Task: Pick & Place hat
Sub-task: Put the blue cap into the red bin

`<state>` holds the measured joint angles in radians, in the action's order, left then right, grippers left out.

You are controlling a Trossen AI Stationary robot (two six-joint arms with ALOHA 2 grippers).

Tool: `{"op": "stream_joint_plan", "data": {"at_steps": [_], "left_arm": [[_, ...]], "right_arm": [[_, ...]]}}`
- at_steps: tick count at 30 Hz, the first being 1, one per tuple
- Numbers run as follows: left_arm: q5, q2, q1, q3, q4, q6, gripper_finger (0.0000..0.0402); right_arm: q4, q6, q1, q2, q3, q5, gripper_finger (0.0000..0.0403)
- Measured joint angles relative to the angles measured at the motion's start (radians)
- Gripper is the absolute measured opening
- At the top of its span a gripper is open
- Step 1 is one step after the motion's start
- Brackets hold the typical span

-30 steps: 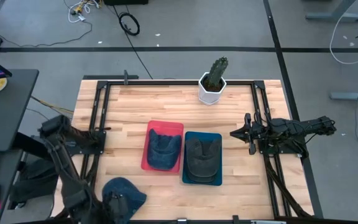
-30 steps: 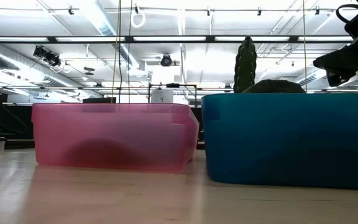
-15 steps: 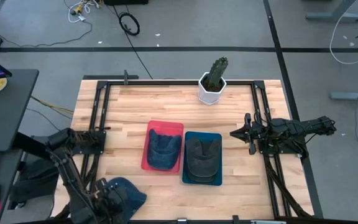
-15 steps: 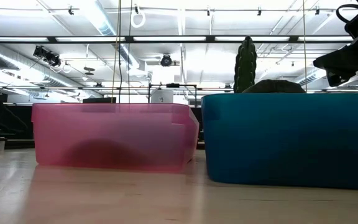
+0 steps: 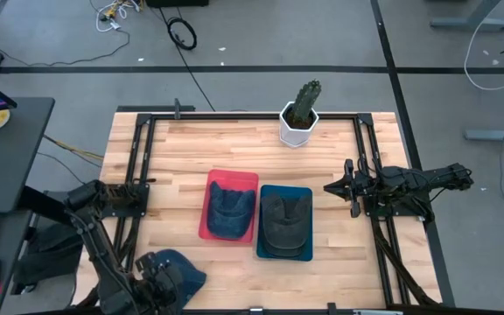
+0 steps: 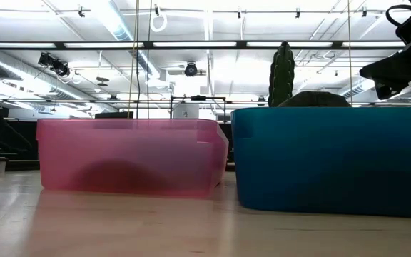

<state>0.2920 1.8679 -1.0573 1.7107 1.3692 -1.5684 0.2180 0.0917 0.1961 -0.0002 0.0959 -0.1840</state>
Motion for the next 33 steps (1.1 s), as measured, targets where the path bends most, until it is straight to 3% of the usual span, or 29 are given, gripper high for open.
{"op": "stream_joint_plan", "data": {"at_steps": [26, 33], "left_arm": [[-0.152, 0.177, 0.038, -0.002, 0.153, -0.044, 0.019], [-0.237, 0.174, 0.038, -0.131, 0.059, -0.042, 0.019]], "right_arm": [[0.0, 0.0, 0.0, 0.0, 0.0, 0.0, 0.0036], [0.0, 0.0, 0.0, 0.0, 0.0, 0.0, 0.0036]]}}
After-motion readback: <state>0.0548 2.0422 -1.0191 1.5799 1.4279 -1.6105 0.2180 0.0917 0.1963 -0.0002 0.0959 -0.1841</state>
